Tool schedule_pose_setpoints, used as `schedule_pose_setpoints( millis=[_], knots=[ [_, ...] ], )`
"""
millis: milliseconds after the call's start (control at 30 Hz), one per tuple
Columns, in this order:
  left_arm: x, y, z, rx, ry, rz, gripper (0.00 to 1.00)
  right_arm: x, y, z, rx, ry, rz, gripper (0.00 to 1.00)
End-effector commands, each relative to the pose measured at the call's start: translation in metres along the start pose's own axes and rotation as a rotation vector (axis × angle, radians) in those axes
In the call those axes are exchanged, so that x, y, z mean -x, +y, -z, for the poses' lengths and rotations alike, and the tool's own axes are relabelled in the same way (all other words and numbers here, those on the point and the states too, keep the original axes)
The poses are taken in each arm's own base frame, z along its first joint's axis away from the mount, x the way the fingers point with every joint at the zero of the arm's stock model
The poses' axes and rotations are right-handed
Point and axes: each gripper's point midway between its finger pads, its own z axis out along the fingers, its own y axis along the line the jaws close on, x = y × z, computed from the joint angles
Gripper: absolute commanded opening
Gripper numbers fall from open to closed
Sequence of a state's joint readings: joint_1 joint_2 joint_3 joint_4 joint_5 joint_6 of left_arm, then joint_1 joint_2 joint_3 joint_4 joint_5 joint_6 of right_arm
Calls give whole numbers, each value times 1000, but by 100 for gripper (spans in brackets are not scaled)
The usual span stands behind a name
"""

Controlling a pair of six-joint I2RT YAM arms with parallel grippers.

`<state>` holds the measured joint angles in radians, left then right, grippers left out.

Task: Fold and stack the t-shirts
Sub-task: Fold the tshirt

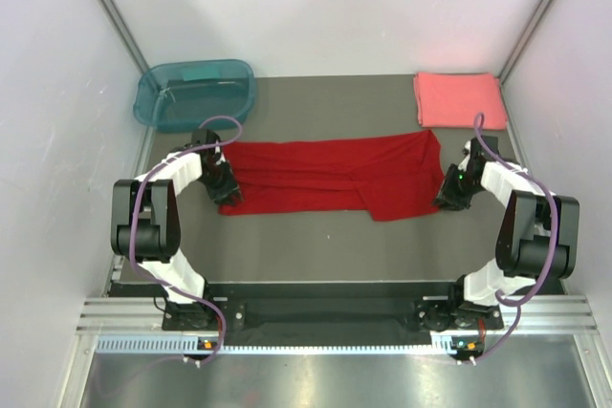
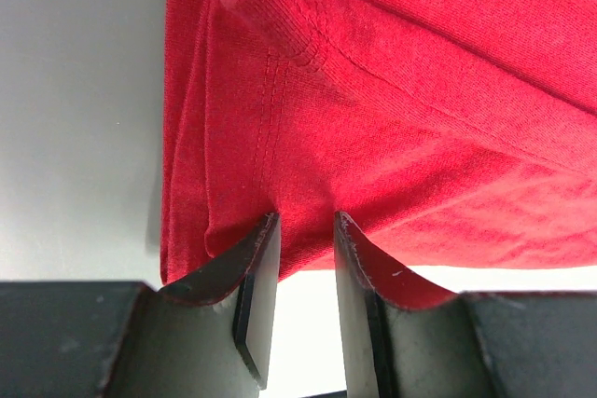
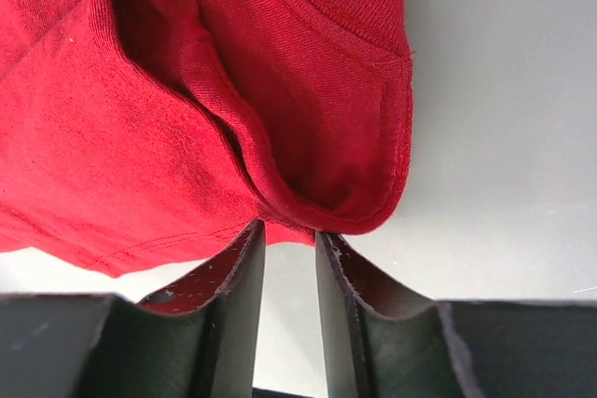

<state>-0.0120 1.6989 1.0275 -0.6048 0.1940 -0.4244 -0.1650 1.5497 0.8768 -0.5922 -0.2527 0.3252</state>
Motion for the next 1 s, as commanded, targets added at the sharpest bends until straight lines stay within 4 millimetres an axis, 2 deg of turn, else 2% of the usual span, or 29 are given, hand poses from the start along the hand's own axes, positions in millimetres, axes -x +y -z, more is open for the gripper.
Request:
schedule_pose_setpoints(
  millis=[0, 433, 533, 567, 767, 967],
  knots=[
    [12, -9, 15, -34, -51, -3, 35, 0, -3, 2, 2, -7, -3, 30],
    [9, -8, 13, -31, -46, 3, 35, -7, -8, -4, -4, 5, 3, 29],
    [10, -8, 14, -31, -50, 1, 35, -4, -4, -3, 12, -5, 3, 25],
    [9, -7, 13, -29, -46, 0, 35, -3, -2, -2, 17, -8, 3, 19],
    [11, -7, 14, -26, -48, -2, 35, -3, 6, 5, 48, -5, -36, 3],
    [11, -7, 15, -23, -52, -11, 35, 0, 37, 30, 174, 11, -128, 0]
  ],
)
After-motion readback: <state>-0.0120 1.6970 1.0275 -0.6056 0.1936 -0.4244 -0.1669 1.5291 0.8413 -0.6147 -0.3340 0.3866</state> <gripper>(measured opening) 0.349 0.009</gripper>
